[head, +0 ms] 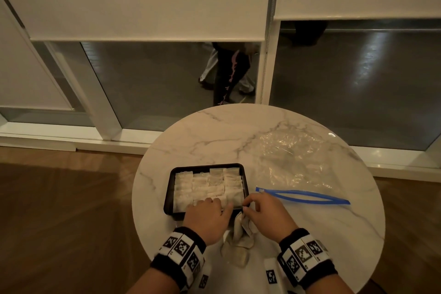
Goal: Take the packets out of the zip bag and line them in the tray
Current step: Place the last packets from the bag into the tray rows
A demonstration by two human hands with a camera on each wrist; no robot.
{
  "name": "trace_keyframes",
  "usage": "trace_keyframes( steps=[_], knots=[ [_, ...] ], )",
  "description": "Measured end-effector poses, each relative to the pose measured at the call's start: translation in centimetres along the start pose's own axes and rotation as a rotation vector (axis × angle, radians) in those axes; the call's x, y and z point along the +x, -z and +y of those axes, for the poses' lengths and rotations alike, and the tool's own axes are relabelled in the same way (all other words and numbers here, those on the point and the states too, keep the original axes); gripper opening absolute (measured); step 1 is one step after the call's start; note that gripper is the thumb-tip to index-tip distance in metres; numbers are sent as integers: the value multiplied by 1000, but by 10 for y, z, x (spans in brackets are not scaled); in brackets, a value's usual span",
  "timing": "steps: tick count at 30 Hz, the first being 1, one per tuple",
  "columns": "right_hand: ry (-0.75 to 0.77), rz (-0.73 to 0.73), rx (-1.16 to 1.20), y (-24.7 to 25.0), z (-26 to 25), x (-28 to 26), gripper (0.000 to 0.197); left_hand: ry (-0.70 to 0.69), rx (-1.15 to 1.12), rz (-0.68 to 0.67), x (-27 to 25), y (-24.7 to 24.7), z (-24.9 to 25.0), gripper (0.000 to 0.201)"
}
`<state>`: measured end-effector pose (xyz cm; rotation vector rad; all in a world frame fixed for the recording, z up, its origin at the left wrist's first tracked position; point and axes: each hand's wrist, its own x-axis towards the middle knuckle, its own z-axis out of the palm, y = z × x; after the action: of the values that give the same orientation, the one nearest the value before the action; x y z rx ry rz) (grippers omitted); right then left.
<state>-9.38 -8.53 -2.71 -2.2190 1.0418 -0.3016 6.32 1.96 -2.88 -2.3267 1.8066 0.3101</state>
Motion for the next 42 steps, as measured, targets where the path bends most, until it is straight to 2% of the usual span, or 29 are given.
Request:
trace_keyframes(
  steps=[4, 8, 12, 16, 20, 23, 26, 30, 32, 34, 39, 42],
  knots=[
    [-10, 0, 12, -1, -1, 1, 7, 27, 13, 24, 5, -10, 2, 42],
    [-9, 9, 27, 0, -2, 0, 9, 83, 25, 47, 9, -19, 2, 58],
    [-11, 11, 32, 1, -3, -2, 10, 113, 32, 57, 8, -23, 0, 57],
    [-14, 7, 24, 1, -3, -2, 9, 185, -94, 82, 5, -17, 3, 56],
    [-15, -13, 47, 0, -1, -2, 7, 198, -135, 82, 1, -14, 4, 53],
    [-20, 6, 162, 3, 2, -2, 12, 194, -271, 185, -2, -7, 3, 45],
    [-59, 96, 295, 13, 8, -1, 11, 137, -467, 339, -6, 1, -1, 32],
    [-121, 128, 256, 20, 22, -1, 8, 124, -757, 455, -13, 10, -1, 10],
    [-144, 106, 204, 18, 28, -1, 9, 137, -817, 420, -17, 13, 1, 11],
    [-162, 50, 130, 14, 34, 0, 14, 140, -787, 348, -18, 12, 4, 18],
    [-201, -91, -17, 5, 41, 0, 50, 156, -545, 172, -14, 3, 15, 35],
    [-184, -170, -73, 0, 35, -2, 63, 106, -426, 108, -13, -5, 23, 39]
  ],
)
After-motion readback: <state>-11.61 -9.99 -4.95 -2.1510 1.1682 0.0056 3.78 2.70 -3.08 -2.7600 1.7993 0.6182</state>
